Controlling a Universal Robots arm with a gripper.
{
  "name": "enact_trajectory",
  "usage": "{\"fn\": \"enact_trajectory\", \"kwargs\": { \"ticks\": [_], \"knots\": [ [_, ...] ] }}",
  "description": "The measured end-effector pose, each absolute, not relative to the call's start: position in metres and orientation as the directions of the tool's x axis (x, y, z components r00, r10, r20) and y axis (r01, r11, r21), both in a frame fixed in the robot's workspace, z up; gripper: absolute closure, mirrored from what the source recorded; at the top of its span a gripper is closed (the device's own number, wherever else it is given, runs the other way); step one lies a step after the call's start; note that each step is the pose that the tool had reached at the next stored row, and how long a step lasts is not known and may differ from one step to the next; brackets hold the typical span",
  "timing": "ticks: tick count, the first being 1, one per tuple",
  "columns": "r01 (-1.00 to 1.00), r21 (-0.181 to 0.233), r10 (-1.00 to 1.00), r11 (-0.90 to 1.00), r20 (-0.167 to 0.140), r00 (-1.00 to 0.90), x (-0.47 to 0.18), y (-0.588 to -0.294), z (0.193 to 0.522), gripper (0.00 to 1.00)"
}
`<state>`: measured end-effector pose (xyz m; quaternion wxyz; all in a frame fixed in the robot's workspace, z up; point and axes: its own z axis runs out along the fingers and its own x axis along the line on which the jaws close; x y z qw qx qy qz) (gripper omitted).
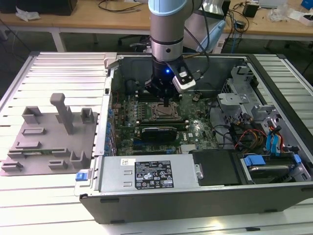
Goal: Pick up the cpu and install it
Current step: 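Install the first cpu locking lever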
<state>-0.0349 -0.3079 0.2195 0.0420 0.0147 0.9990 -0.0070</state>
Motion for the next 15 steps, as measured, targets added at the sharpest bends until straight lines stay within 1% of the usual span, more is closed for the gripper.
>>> {"fn": "enact_trajectory", "kwargs": {
  "ticks": [2, 3, 4, 6, 11, 15],
  "knots": [
    [0.004, -0.054, -0.001, 0.999, -0.085, -0.996, -0.035, -0.308, 0.219, 0.89],
    [0.004, -0.037, 0.000, 0.999, -0.084, -0.996, -0.035, -0.311, 0.219, 0.89],
    [0.013, -0.027, 0.011, 1.000, -0.084, -0.996, -0.035, -0.312, 0.232, 0.89],
    [0.015, -0.027, 0.013, 1.000, -0.084, -0.996, -0.035, -0.312, 0.238, 0.89],
    [0.019, -0.027, 0.017, 0.999, -0.084, -0.996, -0.034, -0.316, 0.238, 0.89],
    [0.027, -0.037, 0.024, 0.999, -0.075, -0.997, -0.032, -0.317, 0.238, 0.89]
  ]
}}
